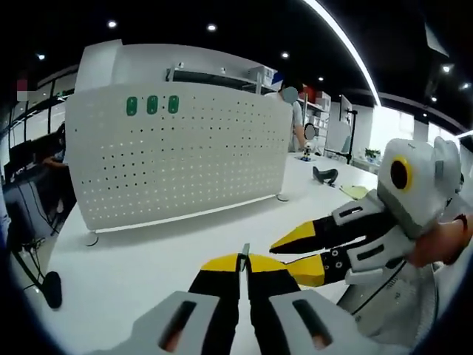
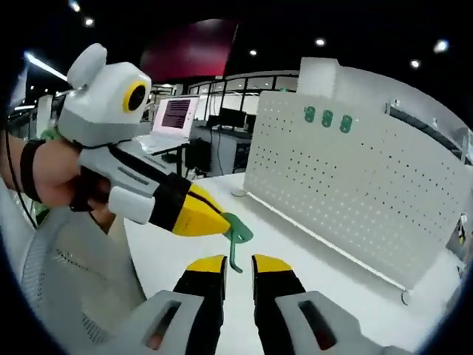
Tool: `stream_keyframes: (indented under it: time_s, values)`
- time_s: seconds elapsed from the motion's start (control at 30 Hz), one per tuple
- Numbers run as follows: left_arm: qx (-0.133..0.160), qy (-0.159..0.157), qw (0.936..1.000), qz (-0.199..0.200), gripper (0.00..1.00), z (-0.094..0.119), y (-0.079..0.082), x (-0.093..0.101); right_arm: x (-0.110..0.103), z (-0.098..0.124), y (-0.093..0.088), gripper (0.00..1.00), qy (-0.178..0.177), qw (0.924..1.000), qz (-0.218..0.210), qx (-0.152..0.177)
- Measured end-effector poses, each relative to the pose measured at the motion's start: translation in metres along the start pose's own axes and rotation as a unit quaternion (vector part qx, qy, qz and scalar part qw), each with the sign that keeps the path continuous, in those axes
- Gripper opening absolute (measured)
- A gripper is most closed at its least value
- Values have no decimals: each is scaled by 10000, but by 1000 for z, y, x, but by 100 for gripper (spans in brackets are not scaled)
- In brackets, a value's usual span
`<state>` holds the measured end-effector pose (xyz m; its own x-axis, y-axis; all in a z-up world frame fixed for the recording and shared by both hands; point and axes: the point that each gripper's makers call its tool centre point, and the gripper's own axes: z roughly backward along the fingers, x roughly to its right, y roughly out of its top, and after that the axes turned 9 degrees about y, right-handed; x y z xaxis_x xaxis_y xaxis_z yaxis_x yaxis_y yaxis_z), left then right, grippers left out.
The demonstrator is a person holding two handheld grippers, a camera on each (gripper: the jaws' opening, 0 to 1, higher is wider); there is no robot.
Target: Insert the hook assembly into the mounting plate slot until the hook locks in place.
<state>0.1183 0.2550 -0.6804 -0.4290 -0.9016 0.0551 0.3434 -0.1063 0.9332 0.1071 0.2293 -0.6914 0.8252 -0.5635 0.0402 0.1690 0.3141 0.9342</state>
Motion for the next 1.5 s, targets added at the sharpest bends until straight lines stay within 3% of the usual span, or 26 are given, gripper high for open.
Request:
stream_keyframes:
  time_s: [0.13,0.27,0.43,0.47,0.53,0.6,0.73,0.8,0.83,0.93,0.97,1.03,1.13,1.17,1.23,1.33,1.37,1.4,1.43,1.5]
  values:
    - [148,7,9999,65,2,2,6,-1,3,4,2,17,107,9931,-1101,397]
    - [421,-133,9989,152,2,3,14,1,9,7,6,21,71,9899,-1299,563]
    - [633,-182,9976,218,2,5,24,1,6,9,14,22,315,9728,-2063,1008]
    - [714,-210,9970,212,2,7,27,1,5,9,17,22,432,9634,-2369,1177]
    - [849,-280,9957,236,2,9,33,3,5,11,20,23,558,9517,-2673,1402]
    - [957,-300,9947,211,2,10,37,3,5,12,22,23,670,9313,-3194,1618]
    - [1031,-293,9941,190,2,10,38,4,1,14,24,20,922,9130,-3541,1803]
    - [1050,-322,9937,218,2,10,39,5,0,16,34,19,1112,8912,-3851,2121]
    - [1060,-349,9935,246,2,10,38,5,1,17,35,18,1136,8842,-3967,2189]
    - [1035,-382,9933,349,3,9,37,5,2,16,31,15,1121,8853,-3978,2130]
    - [1071,-385,9930,316,3,9,38,5,2,18,35,15,1187,8715,-4178,2277]
    - [1128,-401,9924,270,3,10,39,6,3,19,39,15,1251,8625,-4276,2399]
    - [1283,-454,9904,225,3,11,43,8,4,21,46,15,1391,8348,-4617,2656]
    - [1376,-446,9894,141,3,12,45,8,6,23,48,15,1456,8131,-4893,2800]
    - [1548,-445,9869,42,3,15,51,9,11,27,53,15,1544,7800,-5237,3057]
    - [1660,-445,9851,-66,3,16,55,10,18,29,51,15,1549,7395,-5708,3215]
    - [1669,-464,9848,-117,3,17,56,11,15,28,50,14,1603,7494,-5604,3141]
    - [1724,-452,9837,-246,3,17,57,12,15,28,50,13,1577,7537,-5562,3125]
    - [1747,-456,9832,-279,3,18,58,13,15,28,50,12,1572,7524,-5587,3114]
    - [1812,-433,9819,-349,3,19,59,14,16,30,53,11,1637,7333,-5754,3231]
